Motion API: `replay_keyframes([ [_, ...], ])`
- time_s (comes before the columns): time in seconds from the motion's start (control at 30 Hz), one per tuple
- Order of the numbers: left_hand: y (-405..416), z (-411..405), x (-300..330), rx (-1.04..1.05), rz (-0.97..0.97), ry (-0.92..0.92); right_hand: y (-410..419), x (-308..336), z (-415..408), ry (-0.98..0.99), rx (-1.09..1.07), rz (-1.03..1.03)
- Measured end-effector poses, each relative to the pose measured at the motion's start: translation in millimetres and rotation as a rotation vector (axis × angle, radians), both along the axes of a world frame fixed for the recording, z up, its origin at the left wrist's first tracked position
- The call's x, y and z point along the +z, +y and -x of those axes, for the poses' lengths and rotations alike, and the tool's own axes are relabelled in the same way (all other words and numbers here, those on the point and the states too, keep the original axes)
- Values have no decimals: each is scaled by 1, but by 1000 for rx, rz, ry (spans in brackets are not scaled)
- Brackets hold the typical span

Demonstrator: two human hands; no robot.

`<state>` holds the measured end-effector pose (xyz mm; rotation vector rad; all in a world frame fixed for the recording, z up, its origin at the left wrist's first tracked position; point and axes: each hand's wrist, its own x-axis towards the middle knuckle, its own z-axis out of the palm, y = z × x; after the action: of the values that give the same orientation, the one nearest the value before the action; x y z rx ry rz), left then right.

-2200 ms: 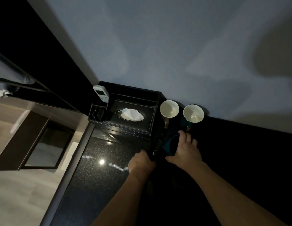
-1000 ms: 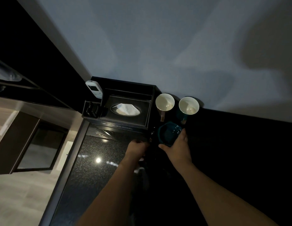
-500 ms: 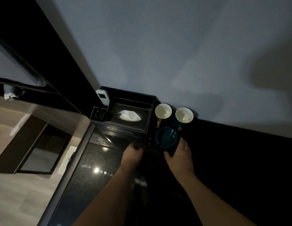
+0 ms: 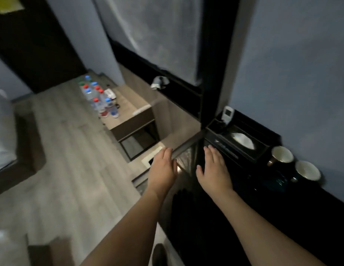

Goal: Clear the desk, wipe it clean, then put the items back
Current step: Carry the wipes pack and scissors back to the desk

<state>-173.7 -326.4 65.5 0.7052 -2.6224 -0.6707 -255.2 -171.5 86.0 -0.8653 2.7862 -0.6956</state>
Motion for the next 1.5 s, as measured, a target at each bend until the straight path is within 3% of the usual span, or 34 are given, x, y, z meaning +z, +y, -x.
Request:
replay_keyframes([
  [0.43,-284,-231,34,474,72,25,-328,38,-175,2,539,52],
  [0.67,-411,-292,30,565,89,-12,-460,42,-218,-7,636,42],
  [1.0,-604,-234,15,512,40,-99,-657,11,-152,-9,582,24],
  [1.23,-762,-186,31,601,-5,-76,-798,24,-88,4,563,23],
  [1.5,-932,-97,8,437,-51,-129,-941,3,-12,-23,394,-22],
])
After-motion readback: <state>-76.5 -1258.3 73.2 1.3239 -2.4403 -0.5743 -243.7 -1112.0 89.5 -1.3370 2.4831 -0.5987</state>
